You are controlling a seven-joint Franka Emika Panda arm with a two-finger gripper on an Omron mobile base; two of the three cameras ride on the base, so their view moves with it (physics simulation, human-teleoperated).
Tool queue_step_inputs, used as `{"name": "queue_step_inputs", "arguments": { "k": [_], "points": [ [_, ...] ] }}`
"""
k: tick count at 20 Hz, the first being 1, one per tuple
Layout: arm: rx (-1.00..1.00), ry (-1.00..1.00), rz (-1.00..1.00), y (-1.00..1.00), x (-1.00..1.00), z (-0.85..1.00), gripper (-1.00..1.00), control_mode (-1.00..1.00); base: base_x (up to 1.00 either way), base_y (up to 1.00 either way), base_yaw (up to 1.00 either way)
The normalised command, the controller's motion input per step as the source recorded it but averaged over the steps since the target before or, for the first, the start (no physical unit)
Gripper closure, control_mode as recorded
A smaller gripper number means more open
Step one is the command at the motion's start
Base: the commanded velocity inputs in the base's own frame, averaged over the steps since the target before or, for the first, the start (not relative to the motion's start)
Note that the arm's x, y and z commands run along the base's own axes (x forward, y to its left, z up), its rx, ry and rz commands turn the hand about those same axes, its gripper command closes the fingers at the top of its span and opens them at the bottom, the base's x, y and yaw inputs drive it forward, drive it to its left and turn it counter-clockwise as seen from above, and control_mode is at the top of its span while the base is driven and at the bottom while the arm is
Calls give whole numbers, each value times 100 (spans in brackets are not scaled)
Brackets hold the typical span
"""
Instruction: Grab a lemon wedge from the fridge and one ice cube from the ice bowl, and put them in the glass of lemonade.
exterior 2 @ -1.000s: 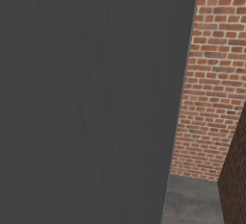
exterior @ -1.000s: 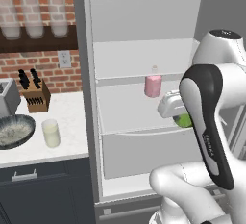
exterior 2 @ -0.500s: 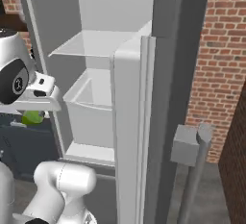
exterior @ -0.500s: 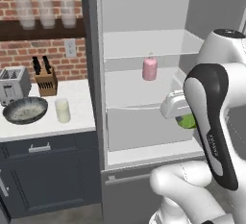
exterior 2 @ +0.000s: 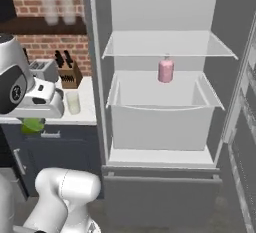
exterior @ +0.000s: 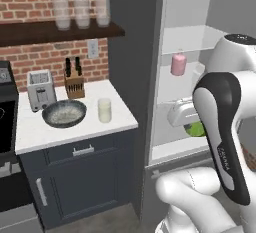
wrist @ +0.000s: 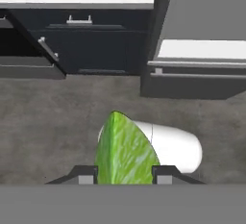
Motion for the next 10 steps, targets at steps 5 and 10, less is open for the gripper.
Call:
{"name": "queue_step_inputs", "arguments": {
  "k": [5,10],
  "points": [
    [0,0,0,0,0,0,100,100,58,89,-39],
    [0,0,0,0,0,0,100,100,61,73,-16]
  ]
}}
